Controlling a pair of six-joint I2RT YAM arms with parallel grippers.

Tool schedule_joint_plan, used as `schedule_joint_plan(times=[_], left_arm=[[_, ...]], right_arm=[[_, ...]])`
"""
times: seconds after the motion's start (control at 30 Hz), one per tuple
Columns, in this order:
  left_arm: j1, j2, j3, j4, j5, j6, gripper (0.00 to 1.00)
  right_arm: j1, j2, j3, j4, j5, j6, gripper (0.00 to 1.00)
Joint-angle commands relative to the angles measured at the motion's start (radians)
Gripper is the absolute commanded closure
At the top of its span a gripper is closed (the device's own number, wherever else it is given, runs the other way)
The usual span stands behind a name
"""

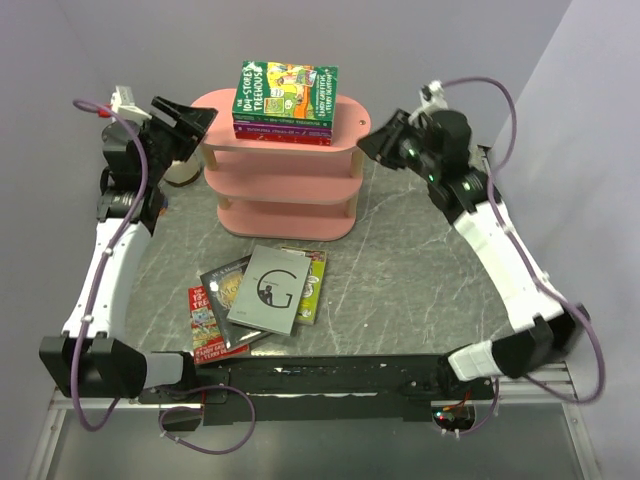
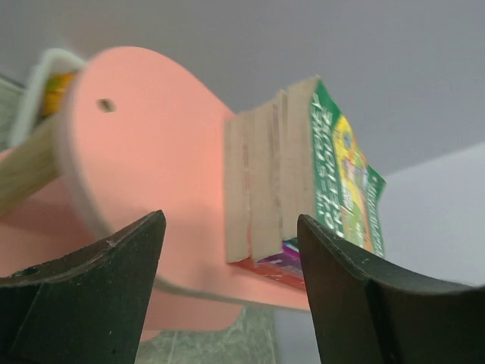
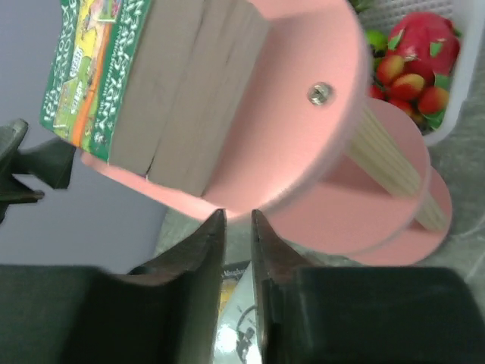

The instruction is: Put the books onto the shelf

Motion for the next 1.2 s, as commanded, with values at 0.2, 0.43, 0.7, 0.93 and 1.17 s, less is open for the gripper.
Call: schedule_joint_plan(times=[0.2,0.43,0.7,0.93,1.17], left_arm=[[-0.028,-0.397,-0.376,-0.289,-0.260,0.024,0.22],[-0.321,-0.746,-0.908,-0.257,-0.265,-0.075,0.13],[-0.327,-0.818,-1.002,-0.300,-0.246,-0.062,0.02],[-0.326,-0.625,-0.989,-0.282,-0.228,-0.040,0.01],[-0.326,-0.591,-1.010,-0.296,-0.259,-0.062,0.04]], right_arm=[[0.081,-0.466,-0.708,0.305,0.082,-0.018,0.42],[0.258,-0.391,-1.043,0.503,-0.067,0.020,0.39],[0.332,-0.236,-1.094,0.700,-0.207,0.170,0.34],[0.373,-0.051,-1.074,0.840,-0.291,0.302,0.32],[0.382,0.011,-1.066,0.812,-0.261,0.308,0.30]])
